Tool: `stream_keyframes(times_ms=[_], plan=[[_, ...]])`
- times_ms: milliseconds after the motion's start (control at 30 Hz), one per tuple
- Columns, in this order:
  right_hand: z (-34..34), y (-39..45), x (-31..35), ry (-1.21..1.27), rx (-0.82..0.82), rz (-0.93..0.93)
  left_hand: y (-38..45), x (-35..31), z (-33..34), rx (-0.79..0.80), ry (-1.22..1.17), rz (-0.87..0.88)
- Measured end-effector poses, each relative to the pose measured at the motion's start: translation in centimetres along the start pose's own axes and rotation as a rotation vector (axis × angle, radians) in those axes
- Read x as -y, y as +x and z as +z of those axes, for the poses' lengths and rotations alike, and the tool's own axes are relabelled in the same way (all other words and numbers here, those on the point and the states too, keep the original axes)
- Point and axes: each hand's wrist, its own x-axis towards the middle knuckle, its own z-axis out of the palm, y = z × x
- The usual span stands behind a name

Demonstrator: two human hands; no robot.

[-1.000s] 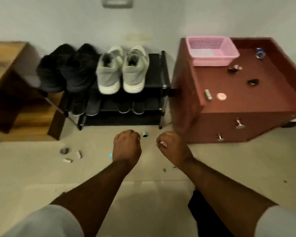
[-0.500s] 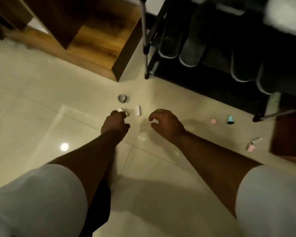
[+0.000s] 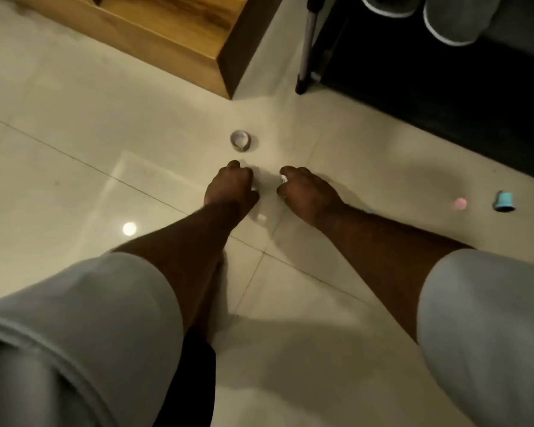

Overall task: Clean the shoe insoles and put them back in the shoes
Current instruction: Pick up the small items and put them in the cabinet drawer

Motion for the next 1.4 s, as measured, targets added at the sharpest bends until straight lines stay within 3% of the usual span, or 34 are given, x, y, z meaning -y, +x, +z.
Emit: stream_keyframes(times_ms=[233,467,700,800,967,1100,1200,1400], plan=[[-3.0,-13.4,-2.5,0.26,-0.053,0.17,-7.7,-8.0,-1.3,0.109,-0.094,0.171],[-16.8,-33.1,-7.5,0.285,-0.404,0.271,-18.4,-25.7,-6.3,0.095,-0.261,0.486],[-30.4,-52.2,-13.3,0.315,-0.795,0.306,-30.9,-45.5,-12.2,-0.047,-0.38,0.88],[-34.1,-58.5,-15.5,0.248,-0.917,0.31,-34.7,-52.3,-14.8,-0.116,-0.321,0.993],[-36.1,-63.0,-22.9,0.164,-0.954,0.435,-33.9,-62.1,-17.2,-0.173,-0.144,1.001],[-36.2,-62.2,-30.1,0.297,-1.053,0.567,-29.2,-68.9,-16.3,-0.199,0.053,0.98],[-35.8,-60.2,-34.6,0.424,-1.087,0.725,-26.0,-72.9,-15.2,-0.21,0.04,0.953],[-35.2,-56.3,-39.2,0.42,-1.042,0.791,-22.4,-77.0,-12.7,-0.14,-0.021,0.857]])
